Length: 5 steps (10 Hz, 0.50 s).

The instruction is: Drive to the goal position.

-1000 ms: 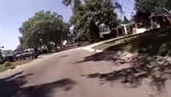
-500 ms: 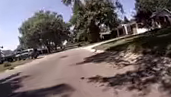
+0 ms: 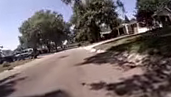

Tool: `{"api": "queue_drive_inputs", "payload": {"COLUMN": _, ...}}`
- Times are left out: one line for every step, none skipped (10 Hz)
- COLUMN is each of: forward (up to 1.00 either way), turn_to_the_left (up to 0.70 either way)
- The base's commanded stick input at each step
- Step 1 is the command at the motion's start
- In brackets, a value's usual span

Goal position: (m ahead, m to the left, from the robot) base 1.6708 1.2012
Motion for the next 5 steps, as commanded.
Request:
{"api": "queue_drive_inputs", "payload": {"forward": 0.5, "turn_to_the_left": 0.0}}
{"api": "queue_drive_inputs", "payload": {"forward": 0.5, "turn_to_the_left": 0.0}}
{"api": "queue_drive_inputs", "payload": {"forward": 0.5, "turn_to_the_left": 0.0}}
{"api": "queue_drive_inputs", "payload": {"forward": 0.5, "turn_to_the_left": 0.0}}
{"api": "queue_drive_inputs", "payload": {"forward": 0.5, "turn_to_the_left": 0.0}}
